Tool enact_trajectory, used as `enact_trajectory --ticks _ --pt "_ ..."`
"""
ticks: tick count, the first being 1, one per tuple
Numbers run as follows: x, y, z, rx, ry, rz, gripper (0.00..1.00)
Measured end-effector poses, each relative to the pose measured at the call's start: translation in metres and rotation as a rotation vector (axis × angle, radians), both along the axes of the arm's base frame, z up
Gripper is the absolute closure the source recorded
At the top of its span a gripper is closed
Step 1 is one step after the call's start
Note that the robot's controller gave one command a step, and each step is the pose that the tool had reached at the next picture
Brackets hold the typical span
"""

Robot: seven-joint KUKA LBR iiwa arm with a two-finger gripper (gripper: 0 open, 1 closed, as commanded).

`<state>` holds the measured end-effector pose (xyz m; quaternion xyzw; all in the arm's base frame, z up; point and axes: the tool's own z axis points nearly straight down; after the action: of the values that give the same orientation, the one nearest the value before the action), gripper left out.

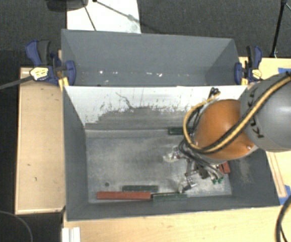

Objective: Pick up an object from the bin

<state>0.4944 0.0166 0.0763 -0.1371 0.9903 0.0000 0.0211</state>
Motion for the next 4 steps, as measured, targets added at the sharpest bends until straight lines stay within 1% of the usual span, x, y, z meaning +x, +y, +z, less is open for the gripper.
enact_trajectory --ticks 1,2,3,4 --pt "-0.006 0.103 -0.002 0.005 0.027 -0.24 1.0" --pt "-0.002 0.102 0.0 0.008 0.013 -0.241 0.0" --pt "-0.002 0.102 0.0 0.008 0.014 -0.242 0.0" --pt "0.039 0.161 -0.002 0.007 0.032 -0.318 1.0"
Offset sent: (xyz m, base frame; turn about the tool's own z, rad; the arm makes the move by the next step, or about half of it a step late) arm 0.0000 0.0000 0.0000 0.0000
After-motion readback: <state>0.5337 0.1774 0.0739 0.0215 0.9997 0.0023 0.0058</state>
